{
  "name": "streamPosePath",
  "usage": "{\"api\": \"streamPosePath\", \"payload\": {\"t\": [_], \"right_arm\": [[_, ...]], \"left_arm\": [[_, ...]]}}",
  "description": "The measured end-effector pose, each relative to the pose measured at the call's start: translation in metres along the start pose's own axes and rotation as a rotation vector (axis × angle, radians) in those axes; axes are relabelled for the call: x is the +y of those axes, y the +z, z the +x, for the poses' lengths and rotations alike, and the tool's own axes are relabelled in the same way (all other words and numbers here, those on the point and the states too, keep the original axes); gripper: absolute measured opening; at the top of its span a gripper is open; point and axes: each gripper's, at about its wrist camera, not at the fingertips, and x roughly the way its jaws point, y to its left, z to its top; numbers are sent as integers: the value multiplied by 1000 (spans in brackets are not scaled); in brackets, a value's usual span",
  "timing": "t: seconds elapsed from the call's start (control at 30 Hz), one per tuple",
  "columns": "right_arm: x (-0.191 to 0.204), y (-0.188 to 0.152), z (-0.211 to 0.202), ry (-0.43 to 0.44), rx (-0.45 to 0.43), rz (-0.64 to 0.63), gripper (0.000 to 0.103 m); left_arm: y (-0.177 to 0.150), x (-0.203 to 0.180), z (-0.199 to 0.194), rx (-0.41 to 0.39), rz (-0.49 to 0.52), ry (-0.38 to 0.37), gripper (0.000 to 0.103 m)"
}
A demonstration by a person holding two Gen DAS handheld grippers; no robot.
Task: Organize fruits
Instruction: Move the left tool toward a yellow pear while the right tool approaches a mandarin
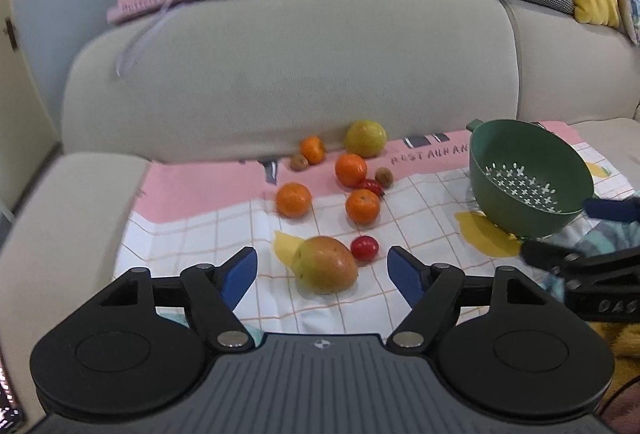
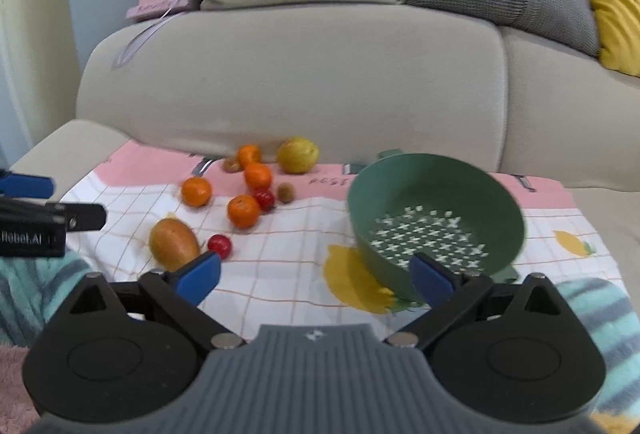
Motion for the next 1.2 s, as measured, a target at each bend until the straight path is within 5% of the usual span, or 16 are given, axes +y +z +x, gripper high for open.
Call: {"api": "streamPosePath", "payload": {"t": [0.23,0.6,0.93,1.2], "right_arm": [[15,6,35,78,63,-77,67],[30,29,106,152,106,-184,42],[39,30,173,196,127,-343,42],[45,32,205,254,94,-400,42]], "left_arm": [[6,24,37,139,-130,-130,76],[14,42,105,320,-286,-151,72],[9,54,151,450,-367,-123,71],[2,53,165,465,-403,-173,71]]}}
